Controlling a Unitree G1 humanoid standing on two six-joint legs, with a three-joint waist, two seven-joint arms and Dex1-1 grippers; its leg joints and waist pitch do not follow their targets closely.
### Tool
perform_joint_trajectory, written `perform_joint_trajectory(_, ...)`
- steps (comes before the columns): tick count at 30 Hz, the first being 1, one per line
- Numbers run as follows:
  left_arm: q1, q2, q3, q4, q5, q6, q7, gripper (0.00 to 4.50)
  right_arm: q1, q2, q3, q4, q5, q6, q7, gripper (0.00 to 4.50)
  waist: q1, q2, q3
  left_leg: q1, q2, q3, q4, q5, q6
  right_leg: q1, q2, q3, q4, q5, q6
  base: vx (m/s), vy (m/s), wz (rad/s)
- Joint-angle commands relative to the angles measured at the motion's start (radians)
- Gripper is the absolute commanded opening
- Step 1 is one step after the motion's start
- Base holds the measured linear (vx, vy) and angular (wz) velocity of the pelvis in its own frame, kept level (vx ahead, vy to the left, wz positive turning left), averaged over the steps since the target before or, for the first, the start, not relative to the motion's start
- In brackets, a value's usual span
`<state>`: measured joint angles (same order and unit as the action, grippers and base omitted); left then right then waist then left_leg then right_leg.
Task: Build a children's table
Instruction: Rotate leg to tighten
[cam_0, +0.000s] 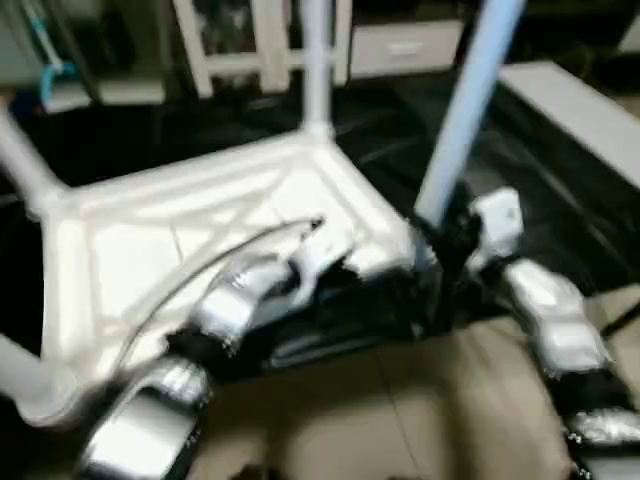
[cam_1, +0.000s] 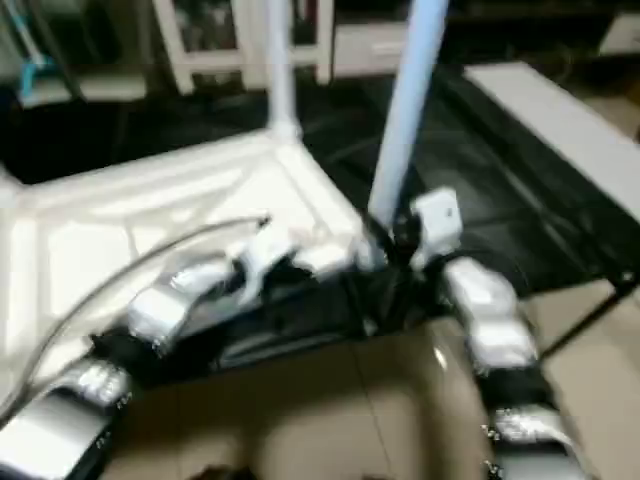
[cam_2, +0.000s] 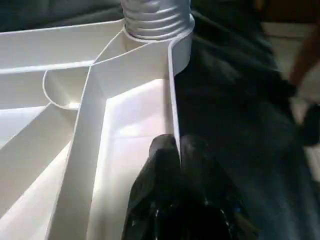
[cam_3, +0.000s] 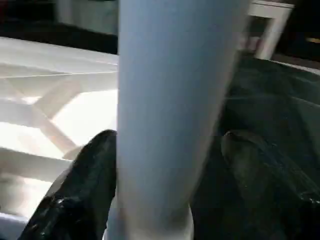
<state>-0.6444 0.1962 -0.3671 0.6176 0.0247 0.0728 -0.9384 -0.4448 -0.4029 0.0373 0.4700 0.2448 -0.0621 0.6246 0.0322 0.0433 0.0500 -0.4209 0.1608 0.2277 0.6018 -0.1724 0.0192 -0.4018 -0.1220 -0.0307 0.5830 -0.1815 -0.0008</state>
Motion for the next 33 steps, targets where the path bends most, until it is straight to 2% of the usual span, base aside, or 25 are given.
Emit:
perform_joint_trajectory(1,0.041,0.005,-0.071,-0.084,-0.038,-0.02,-0.115,0.0,0.031,-0.068,0.02,-0.052,0.008,0.036,0.093,3.5,-0.002,-0.013,-0.067,0.061,0.074,-0.033,-0.08,-0.242,0.089,0.025,-0.022,0.015,-0.057,-0.105,-0.25,0.0,0.0,0.0)
perform_joint_trajectory(2,0.041,0.005,-0.071,-0.085,-0.038,-0.02,-0.115,0.0,0.031,-0.069,0.02,-0.053,0.008,0.036,0.094,3.5,0.004,-0.011,-0.064,0.067,0.076,-0.03,-0.085,-0.281,0.068,0.021,-0.021,0.015,-0.06,-0.135,-0.241,0.0,0.0,0.0)
perform_joint_trajectory(3,0.05,0.012,-0.074,-0.1,-0.043,-0.018,-0.13,0.0,0.042,-0.089,0.023,-0.065,0.009,0.044,0.121,3.5,0.001,-0.013,-0.064,0.064,0.072,-0.03,-0.084,-0.29,0.06,0.022,-0.021,0.014,-0.059,-0.148,-0.236,0.0,0.0,0.0)
perform_joint_trajectory(4,0.071,0.027,-0.073,-0.144,-0.052,-0.003,-0.161,0.0,0.078,-0.144,0.027,-0.12,0.024,0.084,0.21,3.5,-0.003,-0.017,-0.064,0.053,0.072,-0.034,-0.089,-0.297,0.05,0.029,-0.024,0.013,-0.058,-0.176,-0.219,0.0,0.0,0.0)
perform_joint_trajectory(5,0.076,0.032,-0.071,-0.155,-0.052,0.001,-0.171,0.0,0.088,-0.161,0.029,-0.136,0.029,0.094,0.235,3.5,0.002,-0.016,-0.063,0.057,0.074,-0.036,-0.091,-0.307,0.047,0.031,-0.025,0.014,-0.062,-0.186,-0.209,0.0,0.0,0.0)
perform_joint_trajectory(6,0.084,0.041,-0.068,-0.172,-0.053,0.006,-0.187,0.0,0.103,-0.186,0.03,-0.159,0.044,0.116,0.278,3.5,0.003,-0.014,-0.062,0.062,0.076,-0.034,-0.092,-0.319,0.043,0.025,-0.026,0.016,-0.065,-0.194,-0.203,0.0,0.0,0.0)
perform_joint_trajectory(7,0.085,0.043,-0.068,-0.175,-0.053,0.006,-0.189,0.0,0.105,-0.19,0.03,-0.163,0.047,0.12,0.284,3.5,0.001,-0.017,-0.063,0.055,0.076,-0.038,-0.092,-0.311,0.044,0.03,-0.029,0.016,-0.062,-0.194,-0.202,0.0,0.0,0.0)
perform_joint_trajectory(8,0.09,0.05,-0.066,-0.185,-0.053,0.008,-0.2,0.0,0.112,-0.204,0.028,-0.173,0.058,0.133,0.312,3.5,-0.002,-0.016,-0.063,0.053,0.073,-0.036,-0.092,-0.315,0.043,0.026,-0.029,0.015,-0.064,-0.212,-0.197,0.0,0.0,0.0)
perform_joint_trajectory(9,0.091,0.057,-0.064,-0.186,-0.052,0.007,-0.209,0.0,0.117,-0.217,0.024,-0.174,0.074,0.141,0.35,3.5,-0.003,-0.017,-0.062,0.053,0.074,-0.038,-0.092,-0.322,0.039,0.026,-0.03,0.015,-0.066,-0.224,-0.194,0.0,0.0,0.0)
perform_joint_trajectory(10,0.091,0.062,-0.063,-0.187,-0.053,0.007,-0.213,0.0,0.12,-0.229,0.025,-0.171,0.084,0.145,0.38,3.5,-0.002,-0.021,-0.064,0.055,0.074,-0.037,-0.091,-0.331,0.036,0.025,-0.031,0.016,-0.068,-0.24,-0.192,0.0,0.0,0.0)
perform_joint_trajectory(12,0.088,0.069,-0.062,-0.182,-0.053,0.003,-0.219,0.0,0.122,-0.255,0.03,-0.15,0.09,0.137,0.437,3.5,0.001,-0.019,-0.063,0.056,0.074,-0.036,-0.09,-0.331,0.033,0.023,-0.032,0.016,-0.069,-0.246,-0.192,0.0,0.0,0.0)
perform_joint_trajectory(16,0.082,0.075,-0.063,-0.18,-0.051,0.004,-0.21,0.0,0.11,-0.274,0.032,-0.1,0.085,0.126,0.486,3.5,0.0,-0.02,-0.066,0.052,0.073,-0.036,-0.087,-0.293,0.045,0.025,-0.031,0.014,-0.063,-0.199,-0.206,0.0,0.0,0.0)
perform_joint_trajectory(17,0.085,0.075,-0.061,-0.189,-0.048,0.011,-0.211,0.0,0.108,-0.279,0.031,-0.098,0.079,0.129,0.493,3.5,0.001,-0.023,-0.067,0.051,0.073,-0.035,-0.084,-0.273,0.056,0.028,-0.032,0.014,-0.061,-0.178,-0.214,0.0,0.0,0.0)
perform_joint_trajectory(22,0.09,0.074,-0.059,-0.193,-0.04,0.014,-0.211,0.0,0.101,-0.286,0.021,-0.083,0.074,0.134,0.511,3.5,0.004,-0.022,-0.07,0.049,0.072,-0.034,-0.078,-0.22,0.086,0.031,-0.031,0.012,-0.054,-0.132,-0.229,0.0,0.0,0.0)
perform_joint_trajectory(25,0.093,0.076,-0.06,-0.197,-0.041,0.016,-0.211,0.0,0.103,-0.285,0.013,-0.086,0.087,0.14,0.524,3.14,0.005,-0.022,-0.071,0.05,0.073,-0.034,-0.078,-0.222,0.086,0.032,-0.031,0.011,-0.054,-0.142,-0.231,0.0,0.0,0.0)
perform_joint_trajectory(28,0.094,0.077,-0.062,-0.199,-0.041,0.017,-0.212,0.0,0.103,-0.284,0.008,-0.086,0.095,0.144,0.535,3.04,0.005,-0.023,-0.073,0.049,0.073,-0.034,-0.075,-0.214,0.091,0.033,-0.032,0.011,-0.053,-0.136,-0.233,0.0,0.0,0.0)
perform_joint_trajectory(31,0.096,0.077,-0.065,-0.201,-0.038,0.02,-0.218,0.0,0.1,-0.288,0.009,-0.082,0.098,0.15,0.56,2.66,0.007,-0.022,-0.074,0.049,0.072,-0.033,-0.074,-0.204,0.092,0.034,-0.031,0.01,-0.051,-0.129,-0.236,0.0,0.0,0.0)
perform_joint_trajectory(33,0.096,0.078,-0.067,-0.201,-0.038,0.021,-0.22,0.0,0.1,-0.29,0.009,-0.08,0.099,0.152,0.566,2.6,0.007,-0.022,-0.074,0.049,0.072,-0.033,-0.073,-0.199,0.095,0.034,-0.031,0.009,-0.05,-0.123,-0.239,0.0,0.0,0.0)
